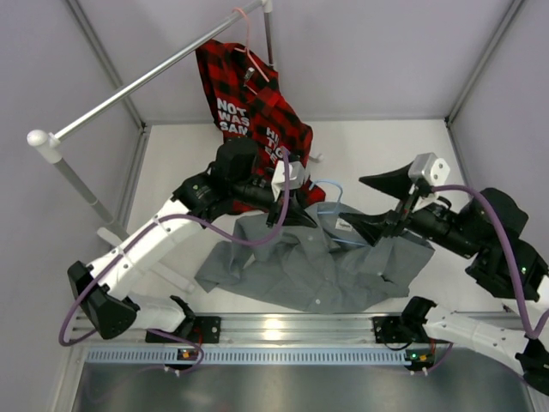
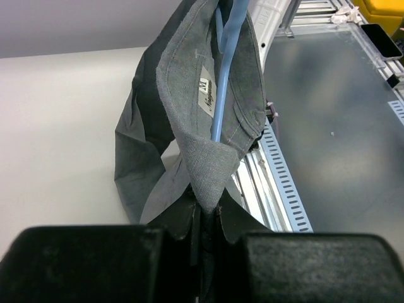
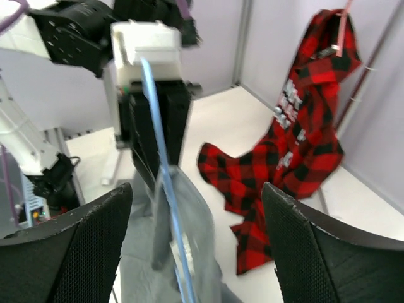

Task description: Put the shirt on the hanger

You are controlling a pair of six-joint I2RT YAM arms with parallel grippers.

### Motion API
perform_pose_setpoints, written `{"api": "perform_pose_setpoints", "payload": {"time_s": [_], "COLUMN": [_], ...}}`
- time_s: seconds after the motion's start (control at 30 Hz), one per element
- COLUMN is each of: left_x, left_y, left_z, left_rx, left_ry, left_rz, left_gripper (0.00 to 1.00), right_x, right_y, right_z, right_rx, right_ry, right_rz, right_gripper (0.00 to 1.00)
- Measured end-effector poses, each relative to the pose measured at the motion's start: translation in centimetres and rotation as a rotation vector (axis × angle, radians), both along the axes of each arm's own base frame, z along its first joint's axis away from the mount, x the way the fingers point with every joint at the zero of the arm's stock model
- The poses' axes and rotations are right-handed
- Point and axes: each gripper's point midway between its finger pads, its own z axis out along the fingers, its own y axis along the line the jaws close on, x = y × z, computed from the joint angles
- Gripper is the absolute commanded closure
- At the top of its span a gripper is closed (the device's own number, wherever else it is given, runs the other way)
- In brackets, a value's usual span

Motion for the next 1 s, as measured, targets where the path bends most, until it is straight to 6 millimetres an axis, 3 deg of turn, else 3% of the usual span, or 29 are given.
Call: {"api": "perform_pose_setpoints", "payload": {"time_s": [0.13,0.27,0.37,0.5,0.57,0.6,0.7,0.8,0.93,1.0], "left_x": [-0.4,-1.8,-2.6,-3.4,-3.6,-3.6,-3.8,-3.8,-4.0,-4.1], "left_y": [1.3,2.2,2.6,2.9,3.0,3.0,3.0,3.1,3.2,3.3], "left_z": [0.7,1.2,1.1,0.6,0.4,0.3,0.1,0.0,0.1,0.3], "left_rx": [-0.013,-0.03,-0.032,-0.027,-0.025,-0.023,-0.02,-0.018,-0.019,-0.023], "left_ry": [0.003,0.004,0.016,0.043,0.053,0.057,0.066,0.07,0.07,0.067], "left_rz": [-0.006,-0.036,-0.062,-0.095,-0.106,-0.108,-0.114,-0.116,-0.117,-0.116], "left_gripper": [1.0,1.0,1.0,1.0,1.0,1.0,1.0,1.0,1.0,1.0], "right_x": [-0.7,-3.1,-4.7,-5.8,-6.2,-6.3,-6.5,-6.4,-6.5,-6.7], "right_y": [-3.0,-6.1,-7.0,-6.8,-6.1,-5.6,-3.9,-2.4,-1.6,-1.5], "right_z": [-0.7,-1.4,-2.4,-4.8,-5.8,-6.2,-7.6,-9.2,-10.4,-10.5], "right_rx": [-0.032,-0.095,-0.152,-0.243,-0.283,-0.3,-0.354,-0.402,-0.428,-0.43], "right_ry": [-0.007,-0.005,0.01,0.062,0.088,0.097,0.135,0.192,0.231,0.232], "right_rz": [-0.072,-0.069,-0.025,0.041,0.09,0.118,0.202,0.259,0.297,0.311], "right_gripper": [0.16,0.16,0.16,0.19,0.26,0.33,0.72,0.73,0.57,0.57]}}
